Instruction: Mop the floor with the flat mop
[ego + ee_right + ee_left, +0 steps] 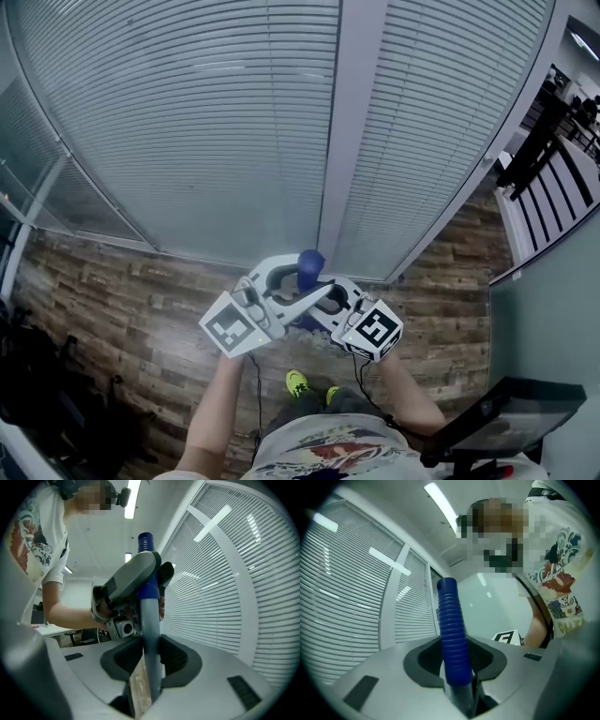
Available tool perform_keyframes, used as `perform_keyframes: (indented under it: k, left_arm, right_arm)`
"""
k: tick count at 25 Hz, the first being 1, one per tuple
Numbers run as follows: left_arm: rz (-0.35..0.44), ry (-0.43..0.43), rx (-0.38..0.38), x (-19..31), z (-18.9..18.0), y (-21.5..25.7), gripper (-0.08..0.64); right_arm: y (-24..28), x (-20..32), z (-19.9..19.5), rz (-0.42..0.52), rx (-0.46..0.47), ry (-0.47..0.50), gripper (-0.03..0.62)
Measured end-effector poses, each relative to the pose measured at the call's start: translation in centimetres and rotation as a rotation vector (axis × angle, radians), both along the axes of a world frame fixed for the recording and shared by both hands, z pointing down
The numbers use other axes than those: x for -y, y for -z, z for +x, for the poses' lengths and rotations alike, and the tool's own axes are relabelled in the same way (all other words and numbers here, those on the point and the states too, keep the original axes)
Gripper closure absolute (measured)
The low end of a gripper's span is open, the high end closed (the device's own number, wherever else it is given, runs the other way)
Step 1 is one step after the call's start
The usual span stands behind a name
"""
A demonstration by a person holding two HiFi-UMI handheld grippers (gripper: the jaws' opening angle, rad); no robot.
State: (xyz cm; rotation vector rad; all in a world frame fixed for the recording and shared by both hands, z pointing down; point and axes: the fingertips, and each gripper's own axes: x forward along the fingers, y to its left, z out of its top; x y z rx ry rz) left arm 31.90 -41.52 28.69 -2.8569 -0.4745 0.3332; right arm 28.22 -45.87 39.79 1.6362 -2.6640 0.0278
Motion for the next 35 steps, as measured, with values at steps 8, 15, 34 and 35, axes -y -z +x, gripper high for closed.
perform_keyframes:
  k: [8, 15, 34, 35]
  left_arm:
    - [-0.016, 0.138, 0.064, -8.5, -3.6, -1.8, 0.443]
    - [-0.014, 0.241, 0.077, -23.1, -4.6, -5.4, 0.445]
    - [-0.112, 0.431, 0.327, -43.3, -15.3, -15.6, 0.416]
    - [-0.127, 0.438, 0.329, -44.1, -15.9, -16.1, 0.411]
  right_arm:
    - [-1.4, -8.4, -3.9, 0.017, 0.039, 0.063, 0.473]
    - [-4.9, -22.1, -4.9, -0.017, 0.118, 0.105, 0.453]
    - [-13.4, -41.8, -15.7, -0.158, 0.147, 0.197, 0.422]
    - [-14.0, -42.6, -16.3, -0.166, 0.150, 0.189, 0.422]
